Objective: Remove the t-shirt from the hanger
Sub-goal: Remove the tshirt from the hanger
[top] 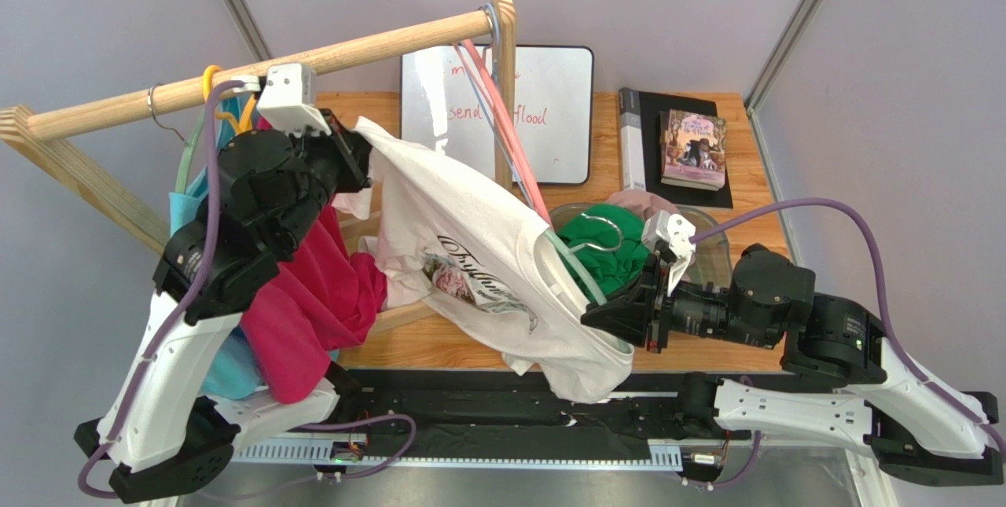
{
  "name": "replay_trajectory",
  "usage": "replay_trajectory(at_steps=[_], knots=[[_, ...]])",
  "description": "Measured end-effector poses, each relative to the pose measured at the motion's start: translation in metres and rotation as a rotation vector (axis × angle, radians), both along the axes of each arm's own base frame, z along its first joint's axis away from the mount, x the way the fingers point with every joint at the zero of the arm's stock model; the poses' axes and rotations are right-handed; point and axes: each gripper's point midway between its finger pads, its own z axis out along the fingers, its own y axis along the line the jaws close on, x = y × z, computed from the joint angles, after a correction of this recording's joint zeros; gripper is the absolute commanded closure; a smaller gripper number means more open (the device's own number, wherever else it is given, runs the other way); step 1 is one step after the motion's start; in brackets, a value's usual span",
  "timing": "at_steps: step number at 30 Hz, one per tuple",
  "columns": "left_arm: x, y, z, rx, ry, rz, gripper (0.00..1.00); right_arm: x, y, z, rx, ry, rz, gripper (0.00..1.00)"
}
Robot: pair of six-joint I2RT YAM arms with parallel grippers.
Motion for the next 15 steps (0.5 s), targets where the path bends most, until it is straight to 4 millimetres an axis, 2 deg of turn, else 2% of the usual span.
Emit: replay_trajectory(at_steps=[3,7,11,15], knots=[[-0.003,0.003,0.008,0.007,-0.014,0.001,1.00,-0.005,0.007,0.005,0.037,0.001,0.040,1.00],[-0.001,-0.001,-0.001,0.023,0.009,-0.015,1.00,-0.014,0.013,0.005,0.056,0.016,0.091,1.00],[-0.003,-0.018,-0.025,0.031,0.066,-0.097,1.00,-0.011,0.020,-0.005,0.020,0.037,0.089,1.00],[-0.018,-0.023,-0.020,-0.002,0.052,-0.179,1.00,-0.004,0.032,-0.018,-0.036,0.058,0.077,1.00]])
